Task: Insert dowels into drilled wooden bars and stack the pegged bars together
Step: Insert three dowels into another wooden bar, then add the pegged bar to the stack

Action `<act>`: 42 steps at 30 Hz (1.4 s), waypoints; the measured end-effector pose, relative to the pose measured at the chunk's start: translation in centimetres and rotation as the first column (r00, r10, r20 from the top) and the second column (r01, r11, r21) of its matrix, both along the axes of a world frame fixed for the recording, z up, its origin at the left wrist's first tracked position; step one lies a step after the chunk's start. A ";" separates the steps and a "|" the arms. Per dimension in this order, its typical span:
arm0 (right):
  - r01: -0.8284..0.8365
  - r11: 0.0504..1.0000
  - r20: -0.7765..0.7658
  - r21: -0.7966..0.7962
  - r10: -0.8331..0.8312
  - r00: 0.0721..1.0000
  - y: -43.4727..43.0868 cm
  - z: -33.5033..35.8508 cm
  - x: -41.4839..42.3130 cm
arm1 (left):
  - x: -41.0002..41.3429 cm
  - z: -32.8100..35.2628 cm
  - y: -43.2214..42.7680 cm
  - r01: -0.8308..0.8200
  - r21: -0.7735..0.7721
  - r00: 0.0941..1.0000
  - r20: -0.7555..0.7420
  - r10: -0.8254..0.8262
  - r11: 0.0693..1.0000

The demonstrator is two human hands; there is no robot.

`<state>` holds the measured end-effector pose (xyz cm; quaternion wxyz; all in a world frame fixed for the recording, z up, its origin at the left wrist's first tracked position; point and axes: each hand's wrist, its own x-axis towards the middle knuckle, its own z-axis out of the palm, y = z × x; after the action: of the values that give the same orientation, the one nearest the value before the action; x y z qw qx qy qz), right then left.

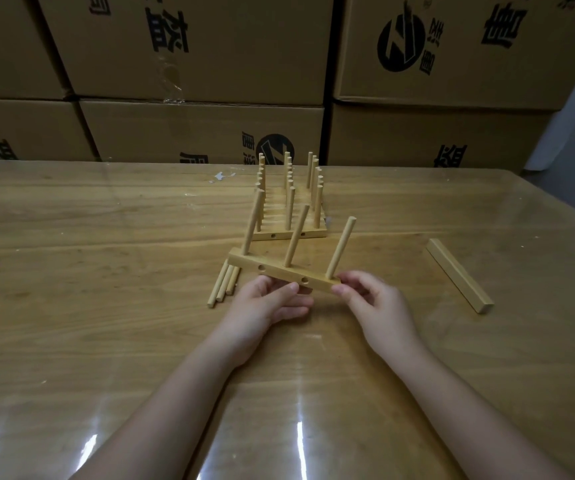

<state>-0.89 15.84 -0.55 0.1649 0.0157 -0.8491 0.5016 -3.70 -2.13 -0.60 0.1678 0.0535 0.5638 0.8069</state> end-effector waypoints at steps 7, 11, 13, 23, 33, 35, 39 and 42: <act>0.076 0.993 0.064 0.093 -0.082 0.995 2.0 0.3 -1.4 | 0.7 0.5 0.3 0.061 -0.194 0.992 -0.101 -0.082 0.979; 0.085 0.976 0.099 0.199 -0.106 0.989 2.9 0.5 -4.0 | 0.9 0.8 0.3 0.085 -0.200 0.986 -0.123 -0.111 0.976; 0.081 0.969 0.111 0.233 -0.110 0.988 3.1 0.6 -5.6 | 0.8 0.8 0.3 0.097 -0.201 0.985 -0.121 -0.123 0.975; 0.032 0.937 0.181 0.348 -0.101 0.978 1.6 0.5 -10.4 | 0.6 0.9 0.1 0.104 -0.218 0.985 -0.110 -0.130 0.970; 0.044 0.882 0.201 0.470 -0.155 0.967 1.6 0.3 -13.0 | 0.7 0.6 0.0 0.082 -0.186 0.987 -0.118 -0.106 0.979; 0.046 0.865 0.191 0.499 -0.162 0.968 1.4 0.3 -13.4 | 0.8 0.7 0.1 0.078 -0.188 0.987 -0.123 -0.103 0.979; 0.071 0.854 0.169 0.515 -0.183 0.968 1.2 0.1 -14.0 | 0.6 0.9 0.1 0.078 -0.197 0.988 -0.117 -0.102 0.977; 0.070 0.843 0.149 0.533 -0.175 0.973 1.3 -0.1 -14.4 | 0.7 0.8 0.1 0.077 -0.198 0.987 -0.122 -0.102 0.977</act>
<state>-15.28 17.13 -0.68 0.1036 -0.0431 -0.9646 0.2386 -3.04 -2.08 0.16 0.1708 0.1157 0.6461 0.7349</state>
